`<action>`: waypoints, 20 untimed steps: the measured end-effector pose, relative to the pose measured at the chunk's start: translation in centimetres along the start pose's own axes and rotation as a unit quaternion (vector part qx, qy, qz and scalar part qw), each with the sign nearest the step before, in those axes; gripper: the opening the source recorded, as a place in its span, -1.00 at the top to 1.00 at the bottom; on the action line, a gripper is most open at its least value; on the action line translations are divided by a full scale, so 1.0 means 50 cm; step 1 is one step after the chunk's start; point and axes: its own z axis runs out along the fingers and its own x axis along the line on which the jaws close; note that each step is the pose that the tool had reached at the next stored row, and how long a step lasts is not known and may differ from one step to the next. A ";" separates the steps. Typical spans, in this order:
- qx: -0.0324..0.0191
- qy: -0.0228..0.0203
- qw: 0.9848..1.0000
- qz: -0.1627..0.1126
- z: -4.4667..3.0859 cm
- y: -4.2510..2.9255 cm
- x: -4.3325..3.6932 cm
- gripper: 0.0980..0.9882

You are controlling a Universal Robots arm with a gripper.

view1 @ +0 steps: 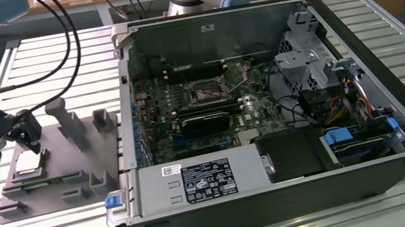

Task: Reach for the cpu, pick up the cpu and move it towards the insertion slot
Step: 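Pick up the cpu and move it towards the insertion slot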

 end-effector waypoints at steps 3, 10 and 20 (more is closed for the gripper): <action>0.000 0.000 1.000 0.000 0.009 0.000 0.000 -0.49; 0.000 0.000 1.000 0.000 0.027 -0.001 0.000 -0.49; 0.000 0.000 1.000 0.000 0.044 -0.002 0.000 -0.45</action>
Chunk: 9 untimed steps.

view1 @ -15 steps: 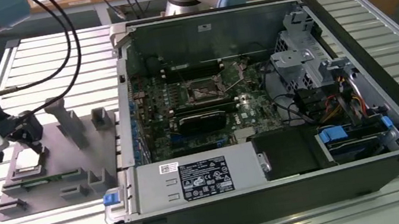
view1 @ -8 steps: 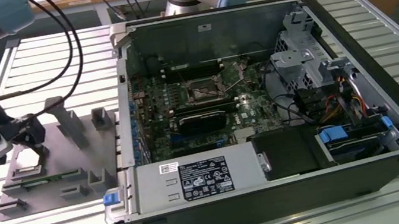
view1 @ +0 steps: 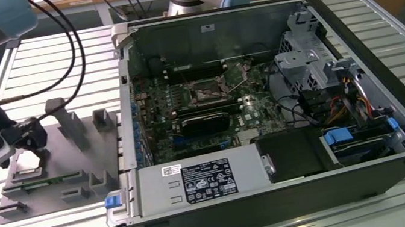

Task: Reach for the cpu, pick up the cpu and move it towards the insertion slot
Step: 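Pick up the cpu and move it towards the insertion slot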

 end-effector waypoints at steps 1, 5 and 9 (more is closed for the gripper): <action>0.000 0.000 1.000 0.000 0.001 0.000 0.000 -0.45; 0.000 0.000 1.000 0.000 0.005 0.000 0.000 -0.30; 0.000 0.000 1.000 0.000 0.009 0.000 0.000 -0.30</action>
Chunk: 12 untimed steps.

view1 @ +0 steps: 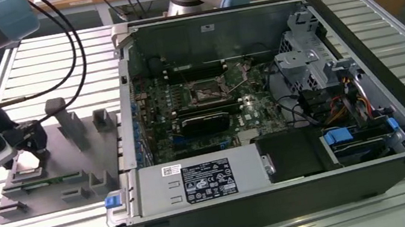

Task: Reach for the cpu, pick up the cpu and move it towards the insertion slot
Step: 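Pick up the cpu and move it towards the insertion slot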

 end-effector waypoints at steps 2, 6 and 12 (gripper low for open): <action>0.000 0.000 1.000 0.000 0.003 0.000 0.000 -0.30; 0.000 0.000 1.000 0.000 0.008 0.000 0.000 -0.30; -0.001 0.000 1.000 0.000 0.007 0.000 0.000 0.00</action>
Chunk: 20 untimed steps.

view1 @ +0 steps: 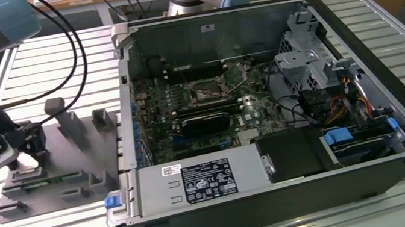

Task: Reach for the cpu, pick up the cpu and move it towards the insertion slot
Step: 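Pick up the cpu and move it towards the insertion slot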

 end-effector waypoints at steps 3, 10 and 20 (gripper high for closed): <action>0.000 0.000 1.000 0.000 -0.006 0.000 0.000 0.00; 0.000 0.000 1.000 0.000 -0.040 0.001 0.000 0.00; 0.000 0.000 1.000 0.000 -0.129 0.005 0.000 0.00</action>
